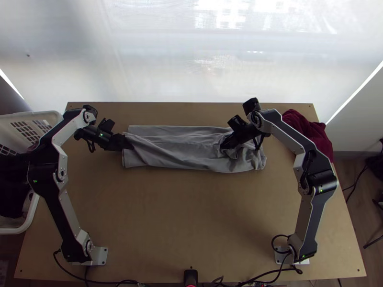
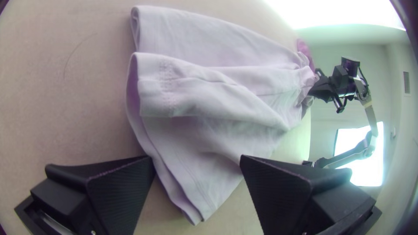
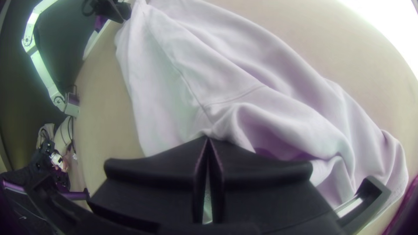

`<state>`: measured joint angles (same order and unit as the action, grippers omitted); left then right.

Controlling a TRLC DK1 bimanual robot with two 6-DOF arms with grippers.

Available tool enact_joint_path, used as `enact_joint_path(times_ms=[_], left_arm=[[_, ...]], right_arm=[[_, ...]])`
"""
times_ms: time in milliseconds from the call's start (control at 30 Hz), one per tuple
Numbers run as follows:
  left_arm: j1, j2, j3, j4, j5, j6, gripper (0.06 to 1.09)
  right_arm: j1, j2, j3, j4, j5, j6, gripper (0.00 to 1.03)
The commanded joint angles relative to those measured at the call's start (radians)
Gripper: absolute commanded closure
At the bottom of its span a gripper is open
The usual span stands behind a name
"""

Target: Fold the t-shirt

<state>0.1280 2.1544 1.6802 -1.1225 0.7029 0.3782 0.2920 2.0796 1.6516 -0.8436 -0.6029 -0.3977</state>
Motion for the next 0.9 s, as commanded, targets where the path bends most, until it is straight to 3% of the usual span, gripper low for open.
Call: enact_joint_path(times_ms=[0,133,233,400,500,633,867], left_arm=[[-0.019,0.019,0.001,0.003,-0.003,0.001,0.17],[-0.024,0.028,0.01,0.009,-0.002,-0.015,0.18],[-0.03,0.03,0.016,0.01,0.003,-0.021,0.26],[-0.034,0.035,0.018,0.021,0.006,-0.022,0.47],[-0.034,0.033,0.018,0.036,0.01,-0.041,0.69],[-0.034,0.032,0.018,0.043,0.014,-0.044,0.88],[-0.036,0.022,0.029,0.041,0.026,-0.064,1.03]], right_arm=[[-0.002,0.004,0.005,0.0,0.0,-0.006,1.0],[-0.005,0.004,0.005,0.0,0.0,-0.006,1.0],[-0.007,0.005,0.004,0.0,0.0,-0.007,1.0],[-0.005,0.008,0.005,0.0,0.0,-0.009,1.0],[-0.007,0.011,0.002,0.0,0.0,-0.01,1.0],[-0.011,0.02,0.005,0.0,0.0,-0.016,1.0],[-0.034,0.051,0.011,0.0,0.0,-0.023,1.0]])
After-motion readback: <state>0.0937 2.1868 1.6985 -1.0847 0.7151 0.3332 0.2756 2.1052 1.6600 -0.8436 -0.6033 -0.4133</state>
